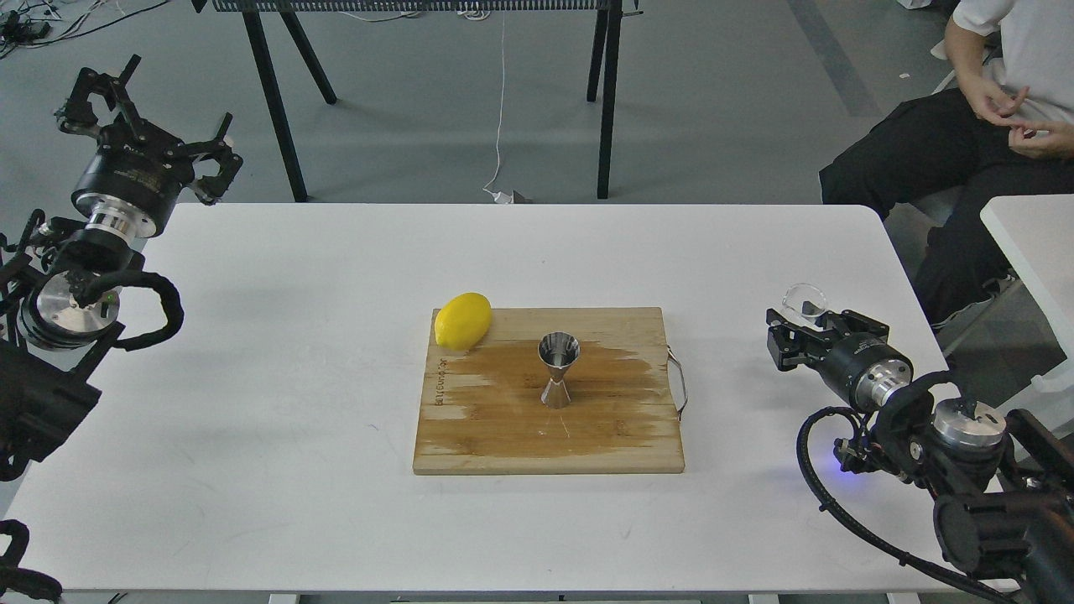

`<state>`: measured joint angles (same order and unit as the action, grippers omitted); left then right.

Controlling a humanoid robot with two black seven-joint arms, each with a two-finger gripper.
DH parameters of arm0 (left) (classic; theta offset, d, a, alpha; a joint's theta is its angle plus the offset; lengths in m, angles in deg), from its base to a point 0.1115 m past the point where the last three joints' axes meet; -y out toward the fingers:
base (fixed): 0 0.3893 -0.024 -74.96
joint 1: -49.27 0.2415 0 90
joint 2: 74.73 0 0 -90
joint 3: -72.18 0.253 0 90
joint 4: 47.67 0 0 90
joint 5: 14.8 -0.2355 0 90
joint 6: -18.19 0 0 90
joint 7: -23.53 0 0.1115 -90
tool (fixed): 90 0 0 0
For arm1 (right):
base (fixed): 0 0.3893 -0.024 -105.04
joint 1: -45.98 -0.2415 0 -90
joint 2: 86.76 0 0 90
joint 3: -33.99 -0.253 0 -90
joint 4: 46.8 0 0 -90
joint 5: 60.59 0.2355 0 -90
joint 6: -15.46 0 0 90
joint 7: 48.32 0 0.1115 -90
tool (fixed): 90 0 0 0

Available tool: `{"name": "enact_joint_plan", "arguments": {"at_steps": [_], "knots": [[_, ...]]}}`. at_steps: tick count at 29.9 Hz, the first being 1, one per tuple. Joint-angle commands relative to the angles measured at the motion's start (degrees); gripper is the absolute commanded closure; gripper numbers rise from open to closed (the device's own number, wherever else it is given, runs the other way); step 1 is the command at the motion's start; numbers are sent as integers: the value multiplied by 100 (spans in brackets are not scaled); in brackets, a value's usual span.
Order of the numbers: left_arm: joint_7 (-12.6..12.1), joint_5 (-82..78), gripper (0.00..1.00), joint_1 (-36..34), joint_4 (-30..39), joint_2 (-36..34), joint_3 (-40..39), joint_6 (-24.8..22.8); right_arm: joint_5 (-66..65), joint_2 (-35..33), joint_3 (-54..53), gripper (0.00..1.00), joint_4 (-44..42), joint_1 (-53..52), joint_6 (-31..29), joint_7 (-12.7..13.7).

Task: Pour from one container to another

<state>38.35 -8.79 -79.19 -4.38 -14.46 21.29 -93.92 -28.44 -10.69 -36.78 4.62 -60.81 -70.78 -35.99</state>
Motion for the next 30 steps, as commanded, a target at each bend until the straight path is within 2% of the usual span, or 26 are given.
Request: {"name": "enact_joint_plan", "arguments": {"at_steps": [1,5,17,22,26,30], "knots": [[4,6,0,5,31,3,0,75,11,197,-33,73,-527,-61,2,-11],[4,6,0,5,31,3,0,75,2,364,-25,73,-818,-88,63,-72],[-5,-3,0,-13,31,29,0,75,-7,374,37,71,-774,-44,81,-108],[-5,-3,0,-13,31,20,0,75,-16,374,54,64,-818,-17,72,-152],[-5,-3,0,-13,31,11,0,66,-42,365,90,62,-818,-17,54,-204],[-5,-3,0,5,31,11,0,66,-42,356,168,51,-774,-9,11,-257]]}}
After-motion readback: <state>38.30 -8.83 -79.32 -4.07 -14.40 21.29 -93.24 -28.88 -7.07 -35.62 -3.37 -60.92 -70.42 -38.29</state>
